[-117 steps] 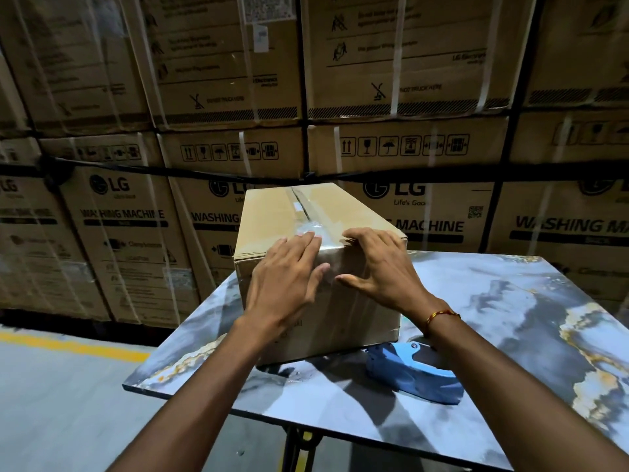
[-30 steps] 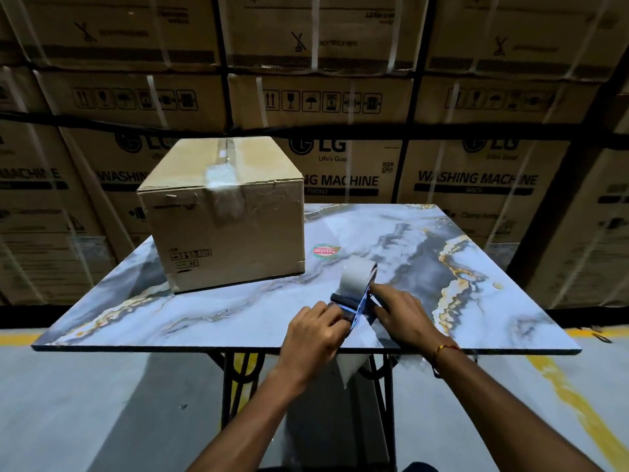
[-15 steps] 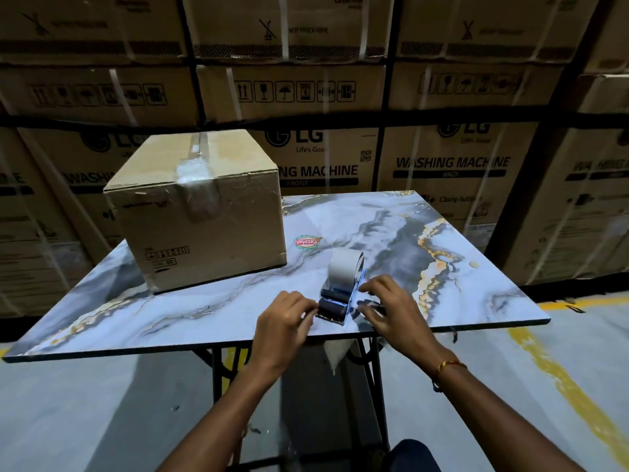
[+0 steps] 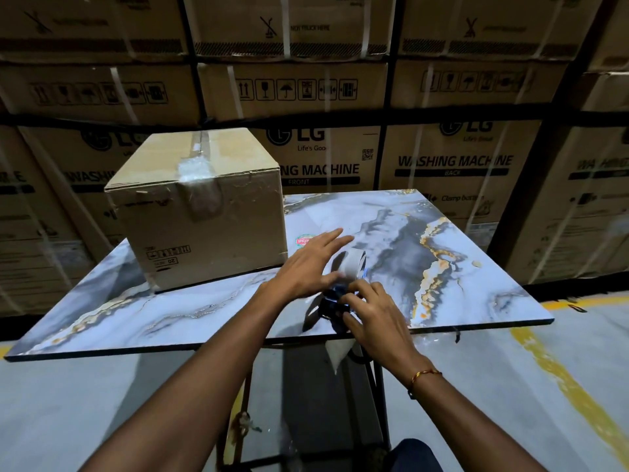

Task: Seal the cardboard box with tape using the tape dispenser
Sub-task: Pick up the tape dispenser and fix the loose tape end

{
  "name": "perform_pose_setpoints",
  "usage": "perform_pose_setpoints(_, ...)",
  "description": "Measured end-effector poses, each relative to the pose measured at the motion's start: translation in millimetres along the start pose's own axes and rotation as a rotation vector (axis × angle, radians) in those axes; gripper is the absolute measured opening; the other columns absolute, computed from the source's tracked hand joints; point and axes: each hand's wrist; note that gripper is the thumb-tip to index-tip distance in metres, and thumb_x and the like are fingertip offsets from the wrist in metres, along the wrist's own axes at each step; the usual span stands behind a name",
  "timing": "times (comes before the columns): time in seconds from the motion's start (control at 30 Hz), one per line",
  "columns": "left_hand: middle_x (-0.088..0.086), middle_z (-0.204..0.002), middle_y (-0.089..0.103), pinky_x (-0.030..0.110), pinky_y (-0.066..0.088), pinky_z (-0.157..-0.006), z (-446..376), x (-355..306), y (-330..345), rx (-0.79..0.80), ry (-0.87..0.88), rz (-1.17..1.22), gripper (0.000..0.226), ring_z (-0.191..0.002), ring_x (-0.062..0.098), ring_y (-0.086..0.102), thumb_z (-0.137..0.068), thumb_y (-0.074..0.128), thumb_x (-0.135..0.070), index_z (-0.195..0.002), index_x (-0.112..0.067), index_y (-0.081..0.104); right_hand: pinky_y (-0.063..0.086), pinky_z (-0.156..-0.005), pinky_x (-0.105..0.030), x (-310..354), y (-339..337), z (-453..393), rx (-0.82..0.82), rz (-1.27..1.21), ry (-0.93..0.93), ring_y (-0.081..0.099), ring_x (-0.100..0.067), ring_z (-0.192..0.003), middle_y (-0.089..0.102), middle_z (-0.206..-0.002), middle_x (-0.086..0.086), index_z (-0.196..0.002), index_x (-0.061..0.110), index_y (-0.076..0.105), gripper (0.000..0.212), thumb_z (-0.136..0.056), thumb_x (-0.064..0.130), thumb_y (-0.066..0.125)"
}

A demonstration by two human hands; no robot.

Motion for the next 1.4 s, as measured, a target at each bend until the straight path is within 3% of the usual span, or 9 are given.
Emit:
perform_pose_setpoints(0.07, -0.005, -0.162, 0.024, 0.040, 0.022, -0.117, -13.4, 2.4, -1.5, 0.120, -0.010, -0.002, 0.075, -0.150, 0.017, 0.016, -0.090, 0.062, -0.047, -0.153, -0.036, 0.023, 0.052, -0.060, -0.040, -1.4, -1.4, 0.2, -0.019, -0.024, 0.011, 0.055, -0.025, -0.090, 0.062, -0.108, 0.002, -0.095, 0.019, 0.068, 0.008, -0.090, 0.024, 0.066)
perform_pose_setpoints(0.13, -0.003, -0.157, 0.033, 0.040, 0.030, -0.111, -19.8, 5.4, 2.0, 0.157, 0.006, -0.016, 0.077, -0.146, 0.021, 0.025, -0.086, 0.064, -0.050, -0.152, -0.034, 0.026, 0.052, -0.060, -0.040, -3.8, -3.2, 0.4, -0.019, -0.043, 0.022, 0.054, -0.024, -0.091, 0.063, -0.108, 0.004, -0.097, 0.020, 0.069, 0.009, -0.092, 0.026, 0.064)
perform_pose_setpoints(0.3, -0.005, -0.142, 0.042, 0.044, 0.048, -0.093, -7.3, 17.6, 14.6, 0.039, -0.012, -0.121, 0.083, -0.123, 0.024, 0.050, -0.076, 0.068, -0.060, -0.147, -0.040, 0.029, 0.046, -0.070, -0.019, -17.1, -10.0, 2.3, 0.002, -0.180, 0.063, 0.056, -0.019, -0.095, 0.061, -0.108, 0.004, -0.095, 0.019, 0.072, 0.006, -0.088, 0.017, 0.071)
perform_pose_setpoints(0.47, -0.004, -0.145, 0.043, 0.046, 0.047, -0.096, -0.1, 30.9, 14.7, -0.001, -0.118, -0.063, 0.088, -0.127, 0.025, 0.050, -0.074, 0.062, -0.072, -0.149, -0.042, 0.026, 0.059, -0.070, -0.034, -25.6, -9.4, -0.6, 0.010, -0.340, 0.155, 0.066, -0.015, -0.079, 0.058, -0.112, 0.006, -0.089, 0.015, 0.074, 0.006, -0.086, 0.009, 0.074)
perform_pose_setpoints(0.8, -0.006, -0.145, 0.048, 0.044, 0.044, -0.102, -12.0, 25.6, 10.7, 0.087, -0.187, 0.252, 0.068, -0.131, 0.016, 0.047, -0.078, 0.066, -0.060, -0.136, -0.037, 0.041, 0.057, -0.062, -0.041, -21.2, -6.2, 5.5, -0.007, -0.244, 0.104, 0.068, -0.019, -0.074, 0.056, -0.121, 0.003, -0.086, 0.016, 0.066, 0.006, -0.089, 0.015, 0.072)
perform_pose_setpoints(1.0, -0.004, -0.148, 0.045, 0.032, 0.038, -0.099, -18.3, 29.8, 9.0, 0.155, -0.183, 0.335, 0.064, -0.132, 0.013, 0.044, -0.087, 0.063, -0.052, -0.143, -0.030, 0.040, 0.057, -0.063, -0.040, -17.2, -2.9, 14.1, -0.039, -0.282, 0.102, 0.069, -0.014, -0.090, 0.053, -0.132, 0.004, -0.082, 0.022, 0.057, 0.016, -0.091, 0.015, 0.067)
perform_pose_setpoints(1.17, -0.004, -0.133, 0.051, 0.029, 0.042, -0.089, -18.8, 29.4, 13.9, 0.158, -0.295, 0.499, 0.059, -0.127, 0.016, 0.047, -0.090, 0.057, -0.054, -0.143, -0.034, 0.041, 0.056, -0.082, -0.037, -18.8, -8.0, 25.2, 0.011, -0.394, 0.094, 0.062, -0.008, -0.111, 0.052, -0.143, 0.004, -0.081, 0.013, 0.061, 0.011, -0.092, 0.011, 0.065)
perform_pose_setpoints(1.3, 0.003, -0.140, 0.052, 0.043, 0.038, -0.107, -15.5, 25.3, 19.1, 0.123, -0.344, 0.537, 0.057, -0.131, 0.022, 0.045, -0.090, 0.052, -0.058, -0.143, -0.039, 0.040, 0.055, -0.085, -0.035, -24.8, -14.7, 22.1, 0.106, -0.414, 0.076, 0.063, -0.010, -0.112, 0.049, -0.148, 0.004, -0.081, 0.011, 0.061, 0.011, -0.091, 0.012, 0.067)
perform_pose_setpoints(1.4, 0.001, -0.152, 0.044, 0.047, 0.033, -0.112, -8.9, 19.0, 21.0, 0.096, -0.336, 0.459, 0.061, -0.139, 0.022, 0.039, -0.088, 0.044, -0.067, -0.144, -0.046, 0.034, 0.056, -0.085, -0.036, -24.7, -16.2, 21.7, 0.134, -0.463, 0.114, 0.065, -0.009, -0.107, 0.049, -0.147, 0.009, -0.083, 0.013, 0.061, 0.010, -0.091, 0.008, 0.066)
Point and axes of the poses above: each hand's wrist, its own z-axis away from the middle knuckle, its own y-axis out of the palm, x = y × z
